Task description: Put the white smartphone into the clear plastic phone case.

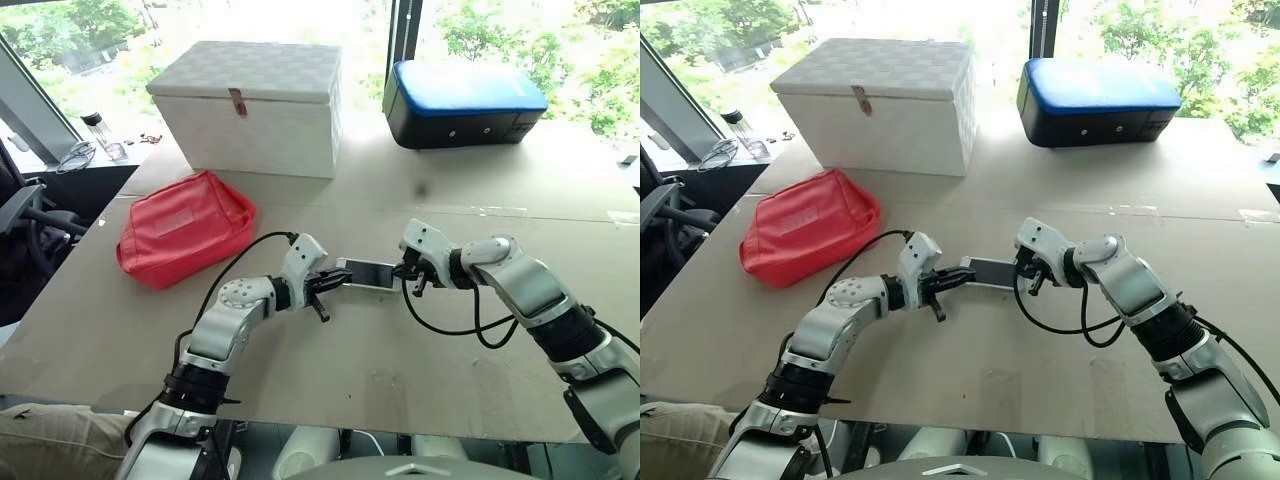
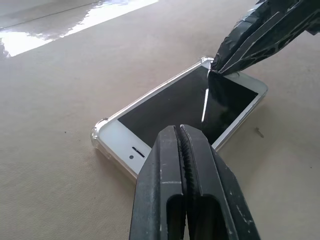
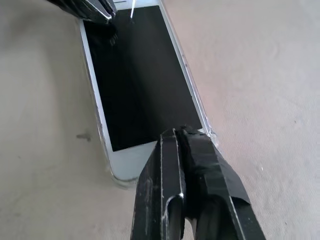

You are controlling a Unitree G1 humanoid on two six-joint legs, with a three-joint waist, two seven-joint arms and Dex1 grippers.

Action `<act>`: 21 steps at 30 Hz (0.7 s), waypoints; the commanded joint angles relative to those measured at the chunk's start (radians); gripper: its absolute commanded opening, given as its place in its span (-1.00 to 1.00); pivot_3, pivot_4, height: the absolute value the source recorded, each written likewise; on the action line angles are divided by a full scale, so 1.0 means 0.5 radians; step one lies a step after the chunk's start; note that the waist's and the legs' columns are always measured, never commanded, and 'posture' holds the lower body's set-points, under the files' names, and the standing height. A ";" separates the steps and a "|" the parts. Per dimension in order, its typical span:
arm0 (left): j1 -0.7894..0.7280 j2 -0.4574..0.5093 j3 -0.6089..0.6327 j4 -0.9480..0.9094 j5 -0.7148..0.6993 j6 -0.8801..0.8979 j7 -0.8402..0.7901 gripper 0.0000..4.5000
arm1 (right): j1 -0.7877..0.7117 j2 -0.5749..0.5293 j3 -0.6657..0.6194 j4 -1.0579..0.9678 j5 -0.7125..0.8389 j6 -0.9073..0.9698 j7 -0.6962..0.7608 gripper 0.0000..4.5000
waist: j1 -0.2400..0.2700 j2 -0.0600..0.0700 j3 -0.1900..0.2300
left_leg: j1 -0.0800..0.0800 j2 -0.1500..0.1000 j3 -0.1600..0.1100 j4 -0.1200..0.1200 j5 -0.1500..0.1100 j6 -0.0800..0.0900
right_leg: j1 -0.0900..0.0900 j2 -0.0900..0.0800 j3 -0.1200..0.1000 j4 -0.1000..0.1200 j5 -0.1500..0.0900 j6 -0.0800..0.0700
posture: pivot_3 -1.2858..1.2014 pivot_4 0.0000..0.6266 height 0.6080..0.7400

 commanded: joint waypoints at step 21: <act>0.065 -0.150 0.168 -0.054 -0.046 -0.298 0.085 -0.97 | 0.758 0.263 -0.606 -0.114 0.324 -0.736 -0.142 -1.00 | 0.000 0.011 0.001 | -0.003 0.000 -0.016 -0.020 -0.003 -0.002 | -0.006 -0.001 -0.011 -0.010 -0.006 -0.004 | 0.03 -0.52 1.00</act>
